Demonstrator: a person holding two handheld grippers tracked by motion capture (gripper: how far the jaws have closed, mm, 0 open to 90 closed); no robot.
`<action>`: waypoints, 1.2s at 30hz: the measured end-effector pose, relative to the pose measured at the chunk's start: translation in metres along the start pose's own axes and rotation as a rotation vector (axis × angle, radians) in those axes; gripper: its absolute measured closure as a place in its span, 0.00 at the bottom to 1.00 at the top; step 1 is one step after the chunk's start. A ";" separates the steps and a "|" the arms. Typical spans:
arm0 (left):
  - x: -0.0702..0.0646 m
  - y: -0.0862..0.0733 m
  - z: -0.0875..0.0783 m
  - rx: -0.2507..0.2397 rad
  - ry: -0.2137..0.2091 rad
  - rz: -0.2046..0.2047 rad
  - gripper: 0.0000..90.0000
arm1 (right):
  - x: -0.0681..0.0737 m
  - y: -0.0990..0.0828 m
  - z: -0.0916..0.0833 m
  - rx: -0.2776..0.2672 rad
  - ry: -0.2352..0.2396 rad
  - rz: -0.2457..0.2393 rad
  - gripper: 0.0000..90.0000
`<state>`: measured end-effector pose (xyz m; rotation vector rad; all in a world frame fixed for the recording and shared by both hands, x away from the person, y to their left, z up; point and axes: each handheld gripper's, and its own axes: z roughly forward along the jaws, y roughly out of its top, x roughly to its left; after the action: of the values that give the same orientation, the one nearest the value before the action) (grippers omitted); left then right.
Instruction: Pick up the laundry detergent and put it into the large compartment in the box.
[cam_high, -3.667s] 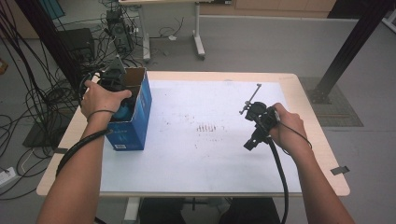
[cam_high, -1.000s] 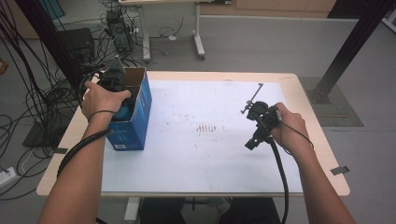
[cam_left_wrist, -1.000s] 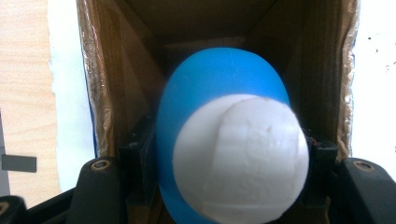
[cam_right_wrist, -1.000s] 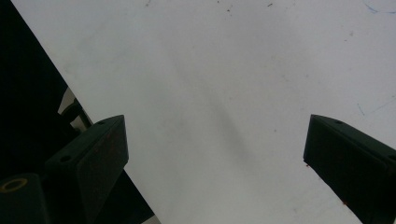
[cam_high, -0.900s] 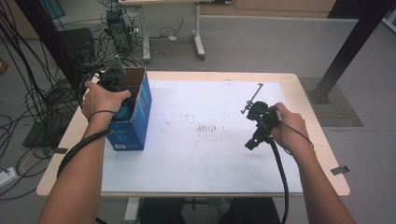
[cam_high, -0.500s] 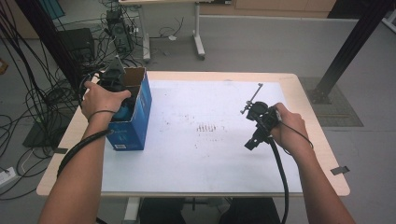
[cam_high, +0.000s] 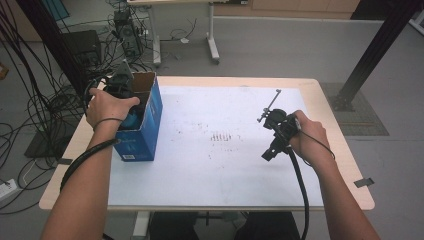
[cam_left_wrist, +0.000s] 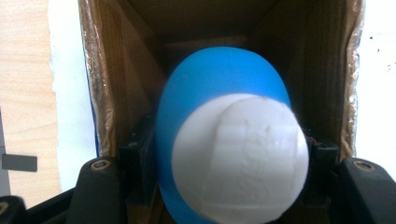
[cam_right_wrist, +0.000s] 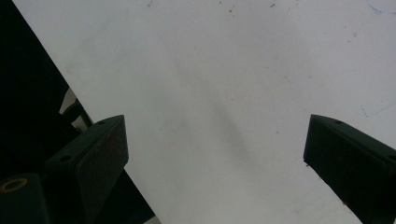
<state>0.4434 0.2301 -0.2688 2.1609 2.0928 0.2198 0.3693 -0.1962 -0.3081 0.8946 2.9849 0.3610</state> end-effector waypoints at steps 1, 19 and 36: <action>0.000 0.000 0.000 0.001 0.000 0.001 0.41 | 0.000 0.000 0.000 -0.002 0.001 0.001 0.07; 0.002 0.000 0.000 -0.002 -0.006 -0.003 0.38 | 0.001 0.001 0.001 -0.001 0.002 -0.001 0.07; -0.005 0.000 -0.024 -0.025 0.001 0.011 0.38 | 0.002 0.003 0.000 -0.001 -0.002 -0.006 0.07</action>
<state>0.4389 0.2249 -0.2456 2.1584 2.0682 0.2469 0.3688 -0.1928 -0.3073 0.8852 2.9850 0.3612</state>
